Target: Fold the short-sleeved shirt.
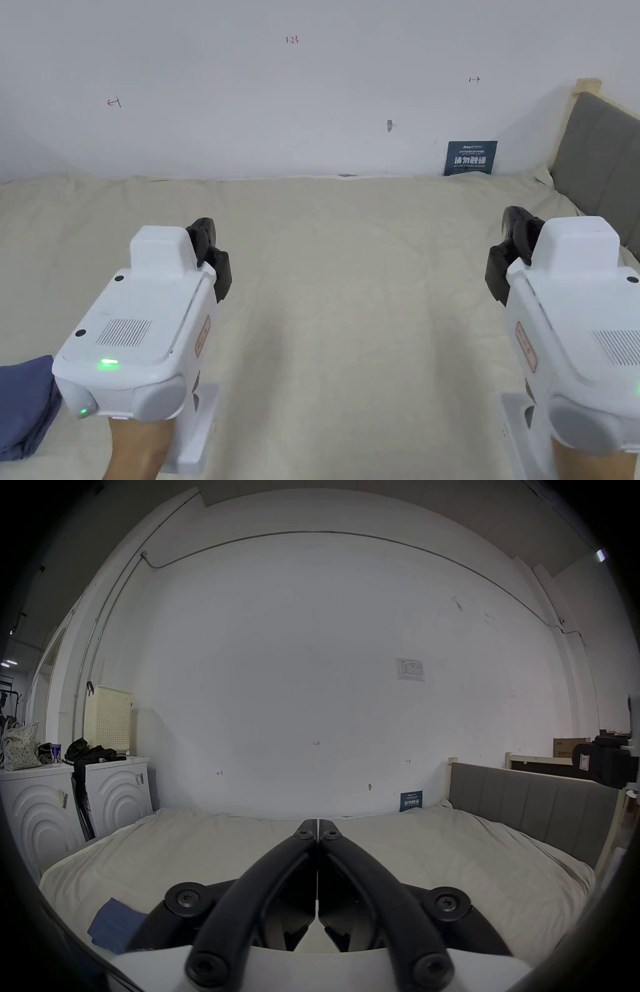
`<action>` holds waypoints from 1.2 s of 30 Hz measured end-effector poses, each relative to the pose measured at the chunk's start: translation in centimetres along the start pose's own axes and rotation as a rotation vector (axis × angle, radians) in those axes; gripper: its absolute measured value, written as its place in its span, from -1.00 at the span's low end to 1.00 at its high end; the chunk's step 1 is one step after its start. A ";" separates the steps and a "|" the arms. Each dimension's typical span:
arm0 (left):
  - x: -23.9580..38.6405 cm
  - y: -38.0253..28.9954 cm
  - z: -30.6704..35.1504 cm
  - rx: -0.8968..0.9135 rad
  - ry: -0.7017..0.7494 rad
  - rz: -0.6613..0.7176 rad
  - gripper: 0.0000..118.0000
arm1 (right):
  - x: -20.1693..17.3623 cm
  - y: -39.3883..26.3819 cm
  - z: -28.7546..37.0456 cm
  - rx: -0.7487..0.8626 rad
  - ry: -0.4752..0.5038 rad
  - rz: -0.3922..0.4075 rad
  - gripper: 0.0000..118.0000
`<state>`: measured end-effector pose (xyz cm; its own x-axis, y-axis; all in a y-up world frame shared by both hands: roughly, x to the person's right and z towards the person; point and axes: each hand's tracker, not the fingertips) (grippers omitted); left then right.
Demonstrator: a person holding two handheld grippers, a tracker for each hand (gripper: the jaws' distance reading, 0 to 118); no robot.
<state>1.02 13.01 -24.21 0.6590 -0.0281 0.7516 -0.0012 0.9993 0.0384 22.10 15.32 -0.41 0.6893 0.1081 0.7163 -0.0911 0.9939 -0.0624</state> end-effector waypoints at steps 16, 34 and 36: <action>0.1 0.1 0.0 -0.005 -0.013 -0.016 -1.00 | 0.0 0.0 -0.1 -0.005 0.001 -0.002 -0.97; 0.0 0.2 0.2 -0.007 -0.035 -0.023 -0.59 | -0.1 0.0 -0.1 -0.013 0.010 -0.024 -0.67; 0.1 0.2 0.2 -0.010 -0.040 -0.026 -0.38 | 0.0 0.0 0.0 -0.016 0.016 -0.032 -0.50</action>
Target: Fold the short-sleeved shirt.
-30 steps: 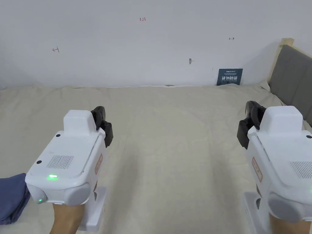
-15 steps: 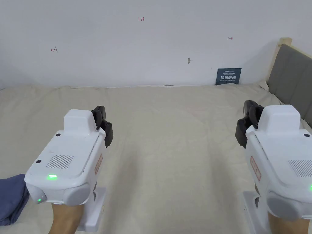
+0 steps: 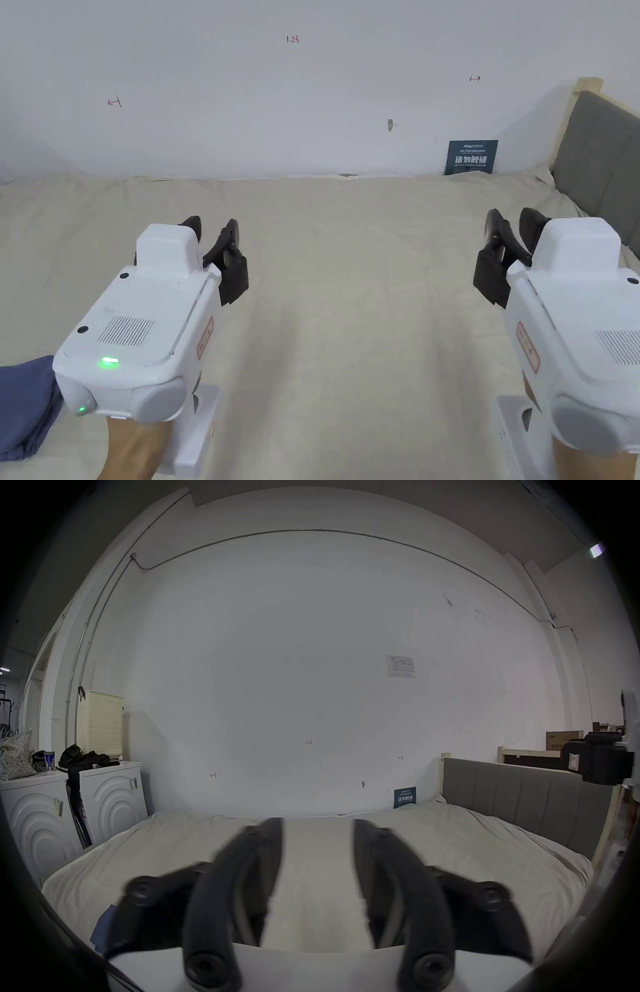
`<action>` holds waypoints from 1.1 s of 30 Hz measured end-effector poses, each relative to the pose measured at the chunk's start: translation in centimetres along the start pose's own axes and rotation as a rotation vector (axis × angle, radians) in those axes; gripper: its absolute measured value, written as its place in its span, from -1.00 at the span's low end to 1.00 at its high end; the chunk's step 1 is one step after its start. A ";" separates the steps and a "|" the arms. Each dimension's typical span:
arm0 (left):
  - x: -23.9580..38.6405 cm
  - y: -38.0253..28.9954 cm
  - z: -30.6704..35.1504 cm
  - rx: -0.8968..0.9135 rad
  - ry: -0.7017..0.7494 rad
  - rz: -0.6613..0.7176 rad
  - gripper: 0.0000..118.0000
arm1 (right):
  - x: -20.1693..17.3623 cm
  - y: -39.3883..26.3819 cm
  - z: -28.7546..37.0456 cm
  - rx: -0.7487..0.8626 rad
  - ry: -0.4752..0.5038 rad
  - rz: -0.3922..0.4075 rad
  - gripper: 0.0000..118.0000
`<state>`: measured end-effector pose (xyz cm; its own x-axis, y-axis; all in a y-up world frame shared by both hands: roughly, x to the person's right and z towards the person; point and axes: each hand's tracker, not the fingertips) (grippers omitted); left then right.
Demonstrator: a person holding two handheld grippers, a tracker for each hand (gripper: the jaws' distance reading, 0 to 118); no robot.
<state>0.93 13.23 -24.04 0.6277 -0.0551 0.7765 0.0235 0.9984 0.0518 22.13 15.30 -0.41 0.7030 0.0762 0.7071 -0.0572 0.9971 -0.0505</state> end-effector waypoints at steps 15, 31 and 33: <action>0.2 0.0 0.4 0.040 0.023 0.004 1.00 | -0.4 -0.2 0.1 0.013 0.002 0.011 1.00; 0.2 0.1 0.4 0.035 0.037 -0.002 1.00 | -0.5 0.0 0.4 0.018 -0.002 0.008 1.00; 0.2 0.1 0.4 0.036 0.040 -0.003 1.00 | -0.5 0.0 0.4 0.019 -0.007 0.008 1.00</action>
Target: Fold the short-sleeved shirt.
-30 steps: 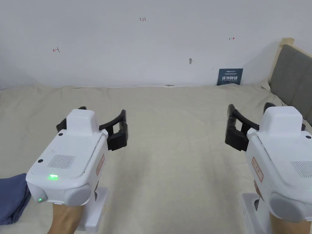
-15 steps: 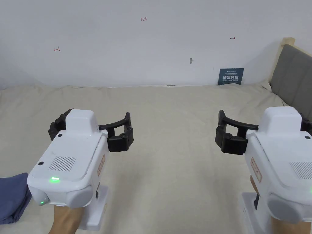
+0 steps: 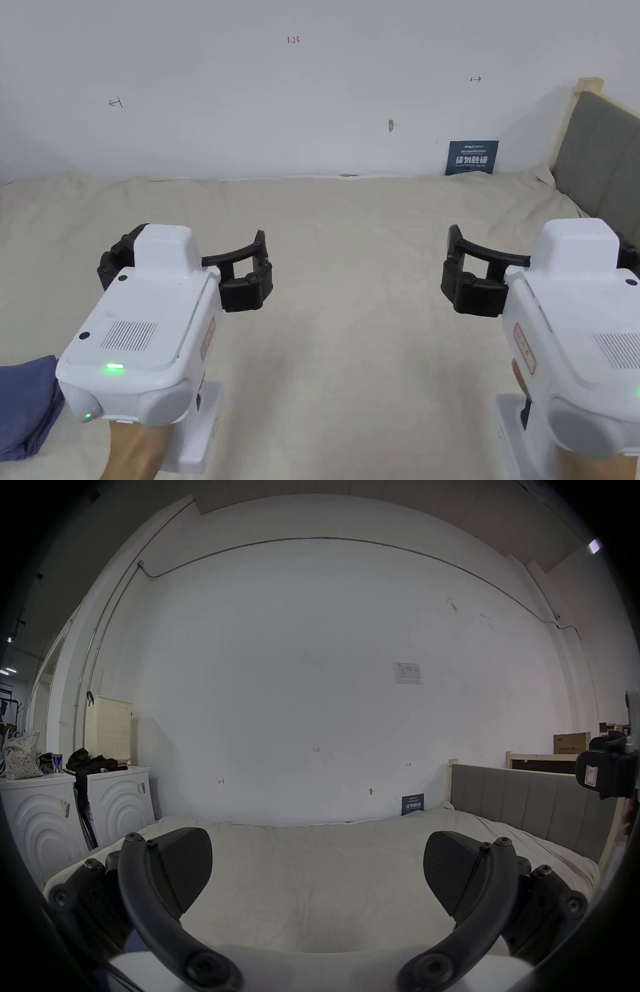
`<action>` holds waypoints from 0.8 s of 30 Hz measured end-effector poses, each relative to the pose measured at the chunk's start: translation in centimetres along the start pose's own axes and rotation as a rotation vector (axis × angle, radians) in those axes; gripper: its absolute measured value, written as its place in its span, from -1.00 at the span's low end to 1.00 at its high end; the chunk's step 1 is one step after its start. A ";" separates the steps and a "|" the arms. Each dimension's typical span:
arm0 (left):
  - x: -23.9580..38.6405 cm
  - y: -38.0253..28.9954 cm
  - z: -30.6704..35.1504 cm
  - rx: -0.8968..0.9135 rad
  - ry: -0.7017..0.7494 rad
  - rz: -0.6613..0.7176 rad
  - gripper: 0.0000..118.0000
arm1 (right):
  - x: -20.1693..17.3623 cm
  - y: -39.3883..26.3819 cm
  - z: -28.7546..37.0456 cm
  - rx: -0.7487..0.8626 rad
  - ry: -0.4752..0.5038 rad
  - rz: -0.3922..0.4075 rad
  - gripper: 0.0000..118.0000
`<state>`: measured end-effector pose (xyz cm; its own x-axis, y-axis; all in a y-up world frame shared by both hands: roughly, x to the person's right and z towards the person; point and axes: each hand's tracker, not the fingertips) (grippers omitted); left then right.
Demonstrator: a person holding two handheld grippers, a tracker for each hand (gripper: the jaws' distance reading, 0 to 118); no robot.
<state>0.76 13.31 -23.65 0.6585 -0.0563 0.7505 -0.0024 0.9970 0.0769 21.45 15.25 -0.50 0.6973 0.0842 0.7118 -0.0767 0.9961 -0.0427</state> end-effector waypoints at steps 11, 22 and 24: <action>0.0 0.0 0.0 -0.006 -0.004 -0.009 1.00 | 0.0 0.0 0.0 -0.001 0.002 -0.002 1.00; -0.1 0.0 0.1 -0.003 -0.002 -0.010 1.00 | -0.2 0.1 -0.1 -0.002 0.006 0.000 1.00; -0.2 0.0 0.1 -0.003 -0.001 -0.009 1.00 | -0.3 0.1 -0.1 -0.001 0.004 0.000 1.00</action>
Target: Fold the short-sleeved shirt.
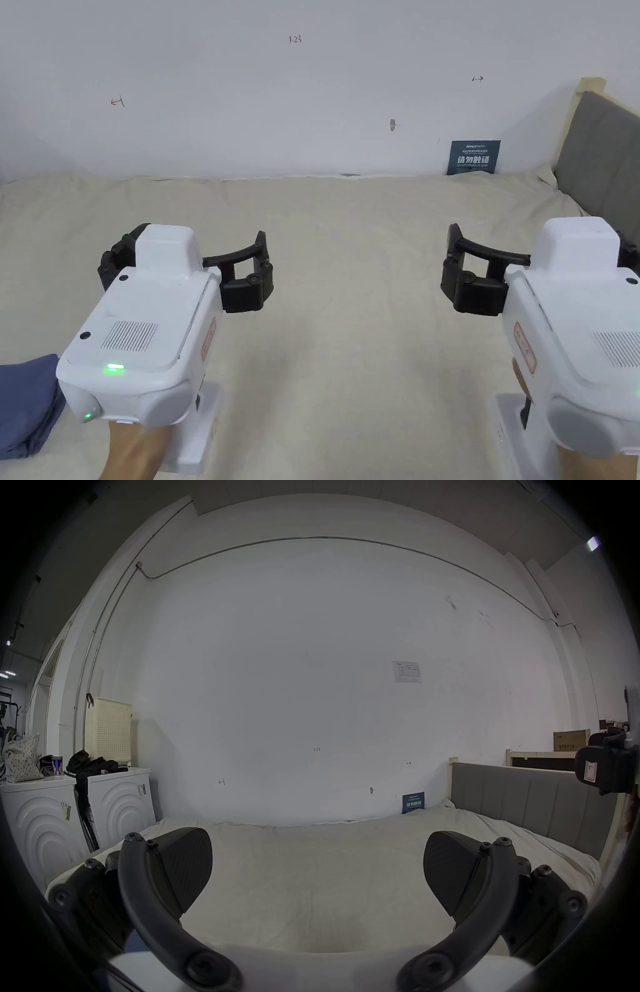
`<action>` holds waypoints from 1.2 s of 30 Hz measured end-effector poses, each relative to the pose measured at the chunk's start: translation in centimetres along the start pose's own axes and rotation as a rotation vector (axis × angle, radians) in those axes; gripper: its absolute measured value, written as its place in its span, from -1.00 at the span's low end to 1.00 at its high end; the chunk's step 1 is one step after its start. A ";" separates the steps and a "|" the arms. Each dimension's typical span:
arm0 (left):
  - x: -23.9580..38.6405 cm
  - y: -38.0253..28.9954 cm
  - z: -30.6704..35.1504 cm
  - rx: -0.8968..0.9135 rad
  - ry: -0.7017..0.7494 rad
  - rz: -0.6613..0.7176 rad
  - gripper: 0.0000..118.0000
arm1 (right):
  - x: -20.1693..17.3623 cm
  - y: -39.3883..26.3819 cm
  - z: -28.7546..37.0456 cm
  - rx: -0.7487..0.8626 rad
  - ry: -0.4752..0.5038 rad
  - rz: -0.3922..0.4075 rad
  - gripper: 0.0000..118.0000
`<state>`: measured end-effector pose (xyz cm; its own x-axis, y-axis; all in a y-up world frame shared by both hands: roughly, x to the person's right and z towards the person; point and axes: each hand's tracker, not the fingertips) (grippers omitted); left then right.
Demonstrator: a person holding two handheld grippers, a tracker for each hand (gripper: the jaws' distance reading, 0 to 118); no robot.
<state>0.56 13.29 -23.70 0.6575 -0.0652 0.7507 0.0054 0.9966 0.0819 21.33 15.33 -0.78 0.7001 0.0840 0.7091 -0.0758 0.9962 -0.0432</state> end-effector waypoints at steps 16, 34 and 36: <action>-0.3 0.0 0.0 -0.005 0.006 0.009 1.00 | -1.0 1.6 -1.0 -0.304 -0.139 -0.057 1.00; -0.8 0.2 0.4 0.013 0.020 0.029 1.00 | -0.7 2.8 -1.0 -0.397 -0.129 -0.155 1.00; -0.8 0.2 0.4 0.012 0.021 0.030 1.00 | -0.8 2.5 -1.2 -0.388 -0.126 -0.134 1.00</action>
<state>-0.27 13.53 -24.03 0.6726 -0.0343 0.7392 -0.0234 0.9974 0.0676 21.39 17.79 -2.32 0.5920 -0.0260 0.8056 0.2994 0.9350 -0.1899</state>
